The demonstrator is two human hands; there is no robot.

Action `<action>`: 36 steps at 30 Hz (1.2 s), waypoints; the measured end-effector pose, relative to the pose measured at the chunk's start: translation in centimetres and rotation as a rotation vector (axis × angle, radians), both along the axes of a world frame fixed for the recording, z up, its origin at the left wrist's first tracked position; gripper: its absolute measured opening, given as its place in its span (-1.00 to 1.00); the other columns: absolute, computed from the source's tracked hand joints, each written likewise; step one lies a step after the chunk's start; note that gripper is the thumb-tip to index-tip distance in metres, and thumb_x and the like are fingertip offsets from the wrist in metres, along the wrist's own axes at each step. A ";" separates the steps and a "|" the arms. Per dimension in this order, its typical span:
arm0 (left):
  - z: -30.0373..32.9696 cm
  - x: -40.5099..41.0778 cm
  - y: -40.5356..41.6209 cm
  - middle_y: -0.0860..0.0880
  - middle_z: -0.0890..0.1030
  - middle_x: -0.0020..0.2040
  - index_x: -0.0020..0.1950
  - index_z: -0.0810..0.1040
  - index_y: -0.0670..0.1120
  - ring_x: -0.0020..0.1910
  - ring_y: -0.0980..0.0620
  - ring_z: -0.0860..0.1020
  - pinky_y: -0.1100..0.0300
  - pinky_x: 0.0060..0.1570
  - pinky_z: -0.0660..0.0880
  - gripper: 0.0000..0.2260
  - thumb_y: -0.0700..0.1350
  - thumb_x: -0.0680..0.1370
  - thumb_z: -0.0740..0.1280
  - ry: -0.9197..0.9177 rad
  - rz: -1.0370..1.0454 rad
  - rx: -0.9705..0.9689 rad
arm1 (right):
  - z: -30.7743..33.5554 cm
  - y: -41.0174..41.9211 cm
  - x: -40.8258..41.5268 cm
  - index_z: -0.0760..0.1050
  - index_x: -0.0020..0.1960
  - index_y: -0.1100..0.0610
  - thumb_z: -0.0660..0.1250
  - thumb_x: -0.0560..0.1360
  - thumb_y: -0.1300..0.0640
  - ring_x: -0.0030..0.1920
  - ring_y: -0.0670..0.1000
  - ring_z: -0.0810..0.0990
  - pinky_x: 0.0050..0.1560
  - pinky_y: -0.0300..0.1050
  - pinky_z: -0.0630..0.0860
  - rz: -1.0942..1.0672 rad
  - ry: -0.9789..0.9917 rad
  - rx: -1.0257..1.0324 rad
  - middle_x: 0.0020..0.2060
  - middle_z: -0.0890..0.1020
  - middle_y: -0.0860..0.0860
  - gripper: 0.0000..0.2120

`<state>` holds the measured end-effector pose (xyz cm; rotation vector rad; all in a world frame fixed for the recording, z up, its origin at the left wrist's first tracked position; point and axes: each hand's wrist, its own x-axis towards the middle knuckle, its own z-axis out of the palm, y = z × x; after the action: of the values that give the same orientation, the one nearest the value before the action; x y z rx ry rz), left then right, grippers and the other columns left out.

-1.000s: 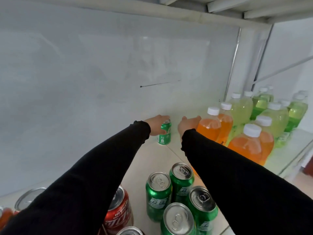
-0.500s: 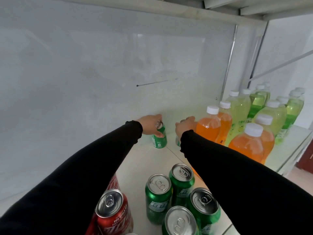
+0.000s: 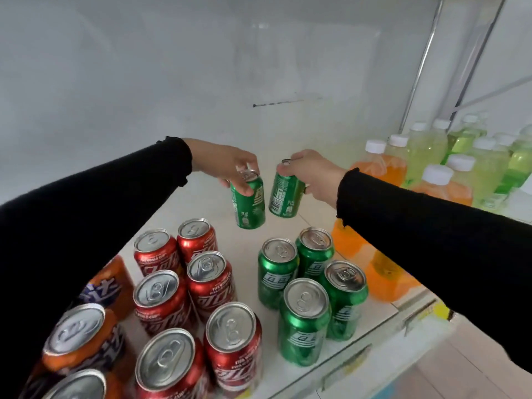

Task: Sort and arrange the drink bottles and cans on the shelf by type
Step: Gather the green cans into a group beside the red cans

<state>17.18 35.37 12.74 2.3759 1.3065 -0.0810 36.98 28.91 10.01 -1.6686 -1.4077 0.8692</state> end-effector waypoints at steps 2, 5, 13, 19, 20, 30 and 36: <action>-0.3 0.0 -1.1 0.13 0.54 0.22 0.23 0.51 0.15 0.14 -0.09 0.62 -0.03 0.26 0.46 -0.57 0.10 0.42 0.55 0.014 -0.004 -0.015 | -0.2 -1.2 0.4 0.42 0.37 0.35 0.36 0.60 0.20 0.30 0.25 0.52 0.32 0.14 0.45 0.057 -0.082 -0.042 0.30 0.54 0.27 -0.60; -1.2 0.4 -2.1 0.12 0.53 0.25 0.24 0.51 0.12 0.17 -0.09 0.60 0.06 0.16 0.48 -0.57 0.01 0.43 0.56 0.000 -0.008 -0.040 | -0.8 -2.2 1.3 0.44 0.36 0.33 0.35 0.60 0.22 0.26 0.26 0.54 0.32 0.17 0.46 0.147 -0.178 -0.098 0.27 0.56 0.27 -0.63; -3.7 1.9 -3.4 0.05 0.47 0.33 0.15 0.51 0.22 0.11 -0.18 0.65 0.07 0.02 0.61 -0.54 -0.18 0.40 0.58 -0.006 -0.038 -0.168 | -2.5 -2.5 2.7 0.33 0.49 0.12 0.36 0.60 0.15 0.26 0.13 0.46 0.23 0.00 0.46 0.332 -0.427 -0.159 0.39 0.45 0.10 -0.51; -4.1 1.9 -3.4 0.02 0.43 0.38 0.23 0.50 0.15 0.13 -0.10 0.61 0.10 0.01 0.65 -0.53 -0.24 0.44 0.53 0.001 0.004 -0.178 | -2.5 -2.0 1.8 0.39 0.44 0.26 0.35 0.61 0.14 0.21 0.21 0.55 0.22 0.12 0.56 0.374 -0.553 -0.136 0.31 0.53 0.18 -0.55; -4.1 1.8 -3.5 0.02 0.43 0.38 0.26 0.49 0.11 0.12 -0.07 0.60 0.13 -0.02 0.65 -0.53 -0.25 0.45 0.53 -0.009 0.018 -0.182 | -2.7 -1.7 1.6 0.44 0.38 0.31 0.37 0.59 0.12 0.12 0.21 0.59 0.15 0.12 0.59 0.368 -0.566 -0.121 0.24 0.57 0.21 -0.57; -4.8 1.3 -4.2 0.04 0.53 0.32 0.36 0.46 0.11 0.15 0.05 0.58 0.22 0.02 0.59 -0.54 -0.15 0.51 0.49 -0.084 0.094 -0.178 | -2.9 -1.2 0.8 0.41 0.38 0.22 0.20 0.51 -0.42 -0.02 0.12 0.59 -0.17 -0.09 0.48 0.312 -0.868 -0.033 0.22 0.60 0.12 -0.22; -5.2 1.8 -4.4 -0.01 0.53 0.28 0.40 0.45 -0.02 0.15 0.02 0.56 0.15 0.13 0.60 -0.51 0.00 0.52 0.49 -0.099 0.145 -0.072 | -1.9 -0.6 2.3 0.30 0.53 0.08 0.30 0.61 -0.09 0.20 0.18 0.61 0.19 0.09 0.61 0.459 -0.727 -0.170 0.44 0.42 0.11 -0.45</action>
<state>19.00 30.94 7.56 2.1900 1.3991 0.0318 39.28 28.35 8.13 -1.9249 -2.3309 0.6475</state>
